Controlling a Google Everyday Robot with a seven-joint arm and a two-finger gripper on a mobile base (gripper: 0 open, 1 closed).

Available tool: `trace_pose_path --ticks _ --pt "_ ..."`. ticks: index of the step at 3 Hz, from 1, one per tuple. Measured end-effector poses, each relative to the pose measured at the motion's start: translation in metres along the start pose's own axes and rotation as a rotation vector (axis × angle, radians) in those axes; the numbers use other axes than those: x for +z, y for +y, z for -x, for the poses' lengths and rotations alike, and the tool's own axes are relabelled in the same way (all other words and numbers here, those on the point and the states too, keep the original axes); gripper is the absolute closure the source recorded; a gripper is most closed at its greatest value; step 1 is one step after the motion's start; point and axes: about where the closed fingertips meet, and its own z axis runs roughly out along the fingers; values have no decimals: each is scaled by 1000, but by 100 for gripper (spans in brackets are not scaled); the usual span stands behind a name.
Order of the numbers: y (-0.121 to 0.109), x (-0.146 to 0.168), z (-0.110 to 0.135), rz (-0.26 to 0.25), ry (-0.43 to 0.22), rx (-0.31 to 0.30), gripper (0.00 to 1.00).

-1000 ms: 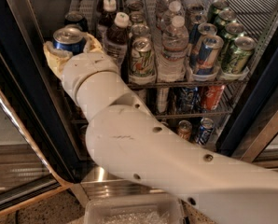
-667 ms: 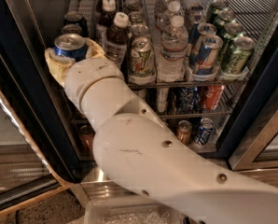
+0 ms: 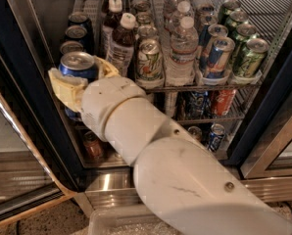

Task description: Pick pepsi can from top shelf of fridge

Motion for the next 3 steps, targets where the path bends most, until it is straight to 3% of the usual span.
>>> trace_pose_path --ticks 1,2,3 --pt "-16 -34 3 -14 -16 63 100" --pt "-29 -43 7 -52 -24 59 100" --pt "-29 -43 7 -52 -24 59 100"
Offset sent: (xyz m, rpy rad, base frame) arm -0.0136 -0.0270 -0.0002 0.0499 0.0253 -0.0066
